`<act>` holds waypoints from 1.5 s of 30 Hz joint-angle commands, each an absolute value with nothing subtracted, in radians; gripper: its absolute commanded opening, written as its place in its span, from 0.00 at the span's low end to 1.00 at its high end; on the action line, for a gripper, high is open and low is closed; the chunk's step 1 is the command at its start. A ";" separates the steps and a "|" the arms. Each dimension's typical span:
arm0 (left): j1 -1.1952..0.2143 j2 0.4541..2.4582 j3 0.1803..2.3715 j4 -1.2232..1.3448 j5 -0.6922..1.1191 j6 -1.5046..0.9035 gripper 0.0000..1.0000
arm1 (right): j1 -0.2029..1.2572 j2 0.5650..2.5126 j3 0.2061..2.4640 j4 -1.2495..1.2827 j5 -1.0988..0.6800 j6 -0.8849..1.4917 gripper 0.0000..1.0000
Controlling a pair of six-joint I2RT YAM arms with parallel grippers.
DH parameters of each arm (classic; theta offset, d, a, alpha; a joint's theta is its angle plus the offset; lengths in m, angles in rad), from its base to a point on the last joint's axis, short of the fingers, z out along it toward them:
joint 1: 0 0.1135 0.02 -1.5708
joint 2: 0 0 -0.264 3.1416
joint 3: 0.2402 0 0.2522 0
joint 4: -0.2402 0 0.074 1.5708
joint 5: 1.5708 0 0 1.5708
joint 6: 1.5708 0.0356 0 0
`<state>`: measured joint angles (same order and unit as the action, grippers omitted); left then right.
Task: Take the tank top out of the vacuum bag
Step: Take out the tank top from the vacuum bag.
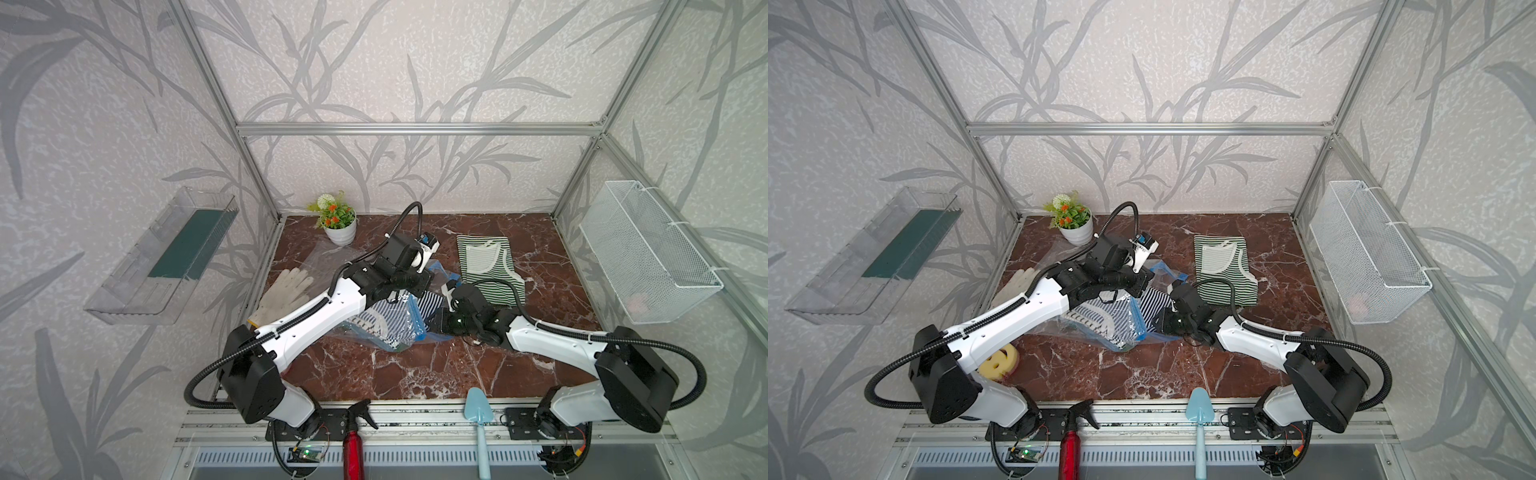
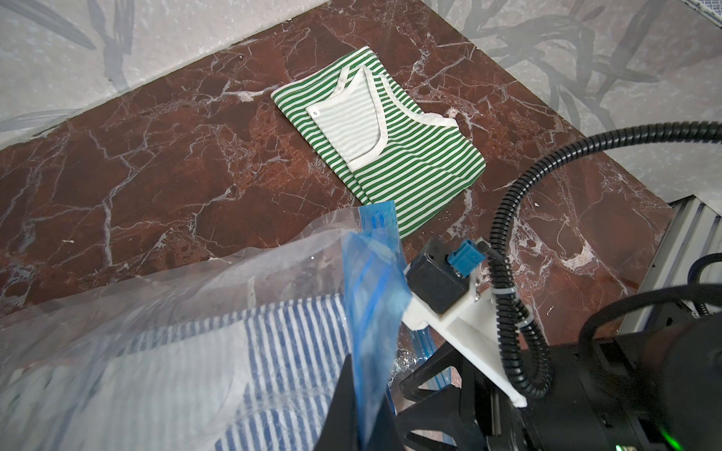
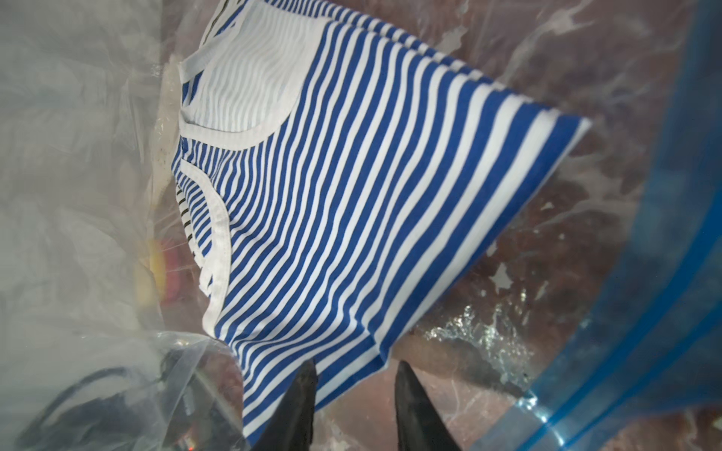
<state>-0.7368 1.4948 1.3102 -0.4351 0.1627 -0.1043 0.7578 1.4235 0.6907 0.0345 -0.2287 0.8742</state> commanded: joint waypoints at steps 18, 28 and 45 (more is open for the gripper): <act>-0.735 1.509 1.353 -0.442 0.178 -0.075 0.00 | 0.747 1.629 0.688 0.342 -0.290 0.922 0.63; -0.736 1.506 1.356 -0.442 0.190 -0.071 0.00 | 0.744 1.701 0.682 0.505 -0.326 0.945 0.20; -0.734 1.508 1.355 -0.446 0.137 -0.084 0.00 | 0.746 1.446 0.688 0.202 -0.294 0.908 0.00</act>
